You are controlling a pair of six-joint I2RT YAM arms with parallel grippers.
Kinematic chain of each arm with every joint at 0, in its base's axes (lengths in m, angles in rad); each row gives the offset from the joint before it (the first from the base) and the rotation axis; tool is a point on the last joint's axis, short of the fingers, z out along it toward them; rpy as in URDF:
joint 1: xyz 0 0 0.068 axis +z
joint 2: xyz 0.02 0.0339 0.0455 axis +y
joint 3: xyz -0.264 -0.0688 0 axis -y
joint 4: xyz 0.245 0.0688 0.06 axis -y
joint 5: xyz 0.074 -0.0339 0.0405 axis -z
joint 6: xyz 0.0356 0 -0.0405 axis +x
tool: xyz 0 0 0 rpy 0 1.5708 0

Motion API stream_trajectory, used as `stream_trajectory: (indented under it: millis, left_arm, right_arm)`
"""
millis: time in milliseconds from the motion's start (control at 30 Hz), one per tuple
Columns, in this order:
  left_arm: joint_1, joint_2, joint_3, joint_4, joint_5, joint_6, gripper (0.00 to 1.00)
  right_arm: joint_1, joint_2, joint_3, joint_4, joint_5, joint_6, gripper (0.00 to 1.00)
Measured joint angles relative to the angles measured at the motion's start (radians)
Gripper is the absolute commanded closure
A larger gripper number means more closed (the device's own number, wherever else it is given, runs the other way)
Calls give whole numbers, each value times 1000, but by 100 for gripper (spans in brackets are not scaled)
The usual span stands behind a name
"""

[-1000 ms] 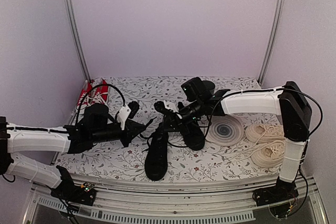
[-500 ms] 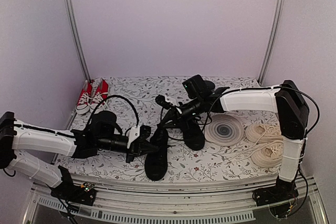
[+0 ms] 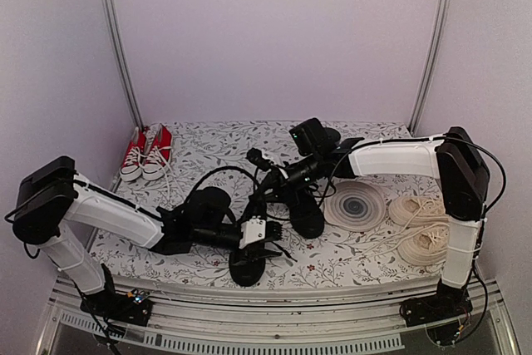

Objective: Tie the shoes
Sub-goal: Wrap the half-tied shoelace around a loop with the shoelace.

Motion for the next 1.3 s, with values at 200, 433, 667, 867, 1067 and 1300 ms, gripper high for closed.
stream_trajectory:
  millis: [200, 433, 667, 867, 1067, 1300]
  left_arm:
    - [-8, -48, -2, -53, 6, 9, 37]
    - [43, -329, -89, -40, 103, -58, 83]
    - [278, -406, -364, 217, 93, -223, 58]
    - [327, -229, -309, 224, 85, -193, 52]
    - [376, -126, -252, 236, 130, -174, 51]
    - [378, -6, -151, 266, 230, -224, 60]
  right_arm:
    - [0, 0, -1, 12, -1, 5, 99]
    - [0, 0, -2, 18, -14, 5, 99]
    - [0, 0, -2, 25, -23, 6, 99]
    - [0, 0, -2, 33, -28, 6, 99]
    - [0, 3, -2, 35, -43, 3, 99]
    - [3, 34, -2, 63, -45, 5, 99]
